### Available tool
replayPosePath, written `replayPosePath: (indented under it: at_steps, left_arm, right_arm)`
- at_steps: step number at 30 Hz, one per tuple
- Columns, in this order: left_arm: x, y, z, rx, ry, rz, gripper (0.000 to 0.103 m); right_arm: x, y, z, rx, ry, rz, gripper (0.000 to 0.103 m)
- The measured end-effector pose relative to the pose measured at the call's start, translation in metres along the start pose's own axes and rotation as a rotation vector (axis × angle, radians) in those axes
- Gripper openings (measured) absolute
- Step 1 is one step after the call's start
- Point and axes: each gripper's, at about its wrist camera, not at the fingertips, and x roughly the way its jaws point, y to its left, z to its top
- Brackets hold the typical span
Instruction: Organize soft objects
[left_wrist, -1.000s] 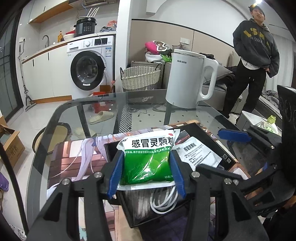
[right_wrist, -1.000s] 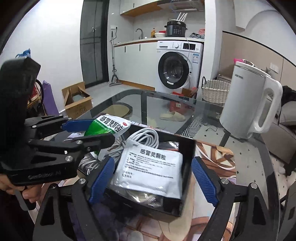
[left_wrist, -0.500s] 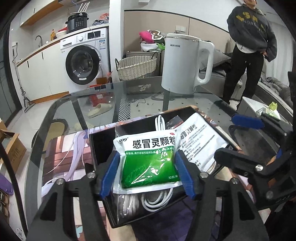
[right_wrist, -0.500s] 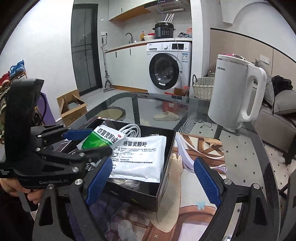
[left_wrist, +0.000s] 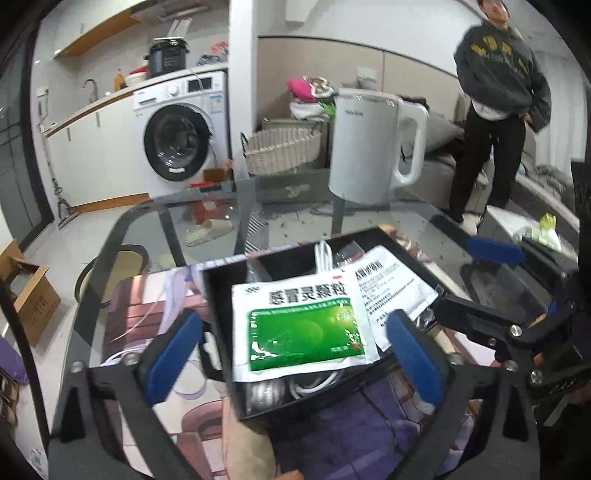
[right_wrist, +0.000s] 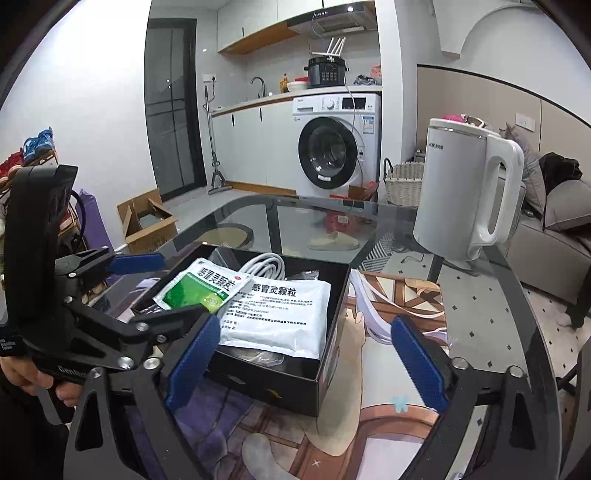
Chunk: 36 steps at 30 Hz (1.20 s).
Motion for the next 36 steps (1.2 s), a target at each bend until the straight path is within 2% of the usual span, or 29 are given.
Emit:
replayPosePath:
  at_steps: [4,7,13,18,25,32,36]
  left_arm:
    - [-0.015,0.014,-0.005,-0.060,-0.044,0.020,0.103]
    - [-0.028,0.025,-0.012,-0.099,-0.082,0.053,0.103]
    - [-0.041,0.031,-0.029,-0.115,-0.117,0.116,0.103]
    - [-0.047,0.037,-0.042,-0.170,-0.136,0.121,0.103]
    - [-0.046,0.032,-0.048,-0.157,-0.184,0.131,0.103]
    - [-0.033,0.028,-0.050,-0.134,-0.156,0.138,0.103]
    - [-0.034,0.025,-0.050,-0.130,-0.165,0.136,0.103]
  right_arm:
    - [-0.011,0.000,-0.001,0.010,-0.042,0.013,0.102]
    - [-0.016,0.001,-0.004,0.011,-0.057,0.026,0.103]
    - [-0.023,0.011,-0.011,-0.025,-0.081,0.036,0.103]
    - [-0.024,0.015,-0.018,-0.050,-0.099,0.040,0.103]
    - [-0.021,0.016,-0.023,-0.056,-0.107,0.034,0.103]
    - [-0.018,0.018,-0.026,-0.056,-0.100,0.032,0.103]
    - [-0.017,0.021,-0.029,-0.065,-0.098,0.033,0.103]
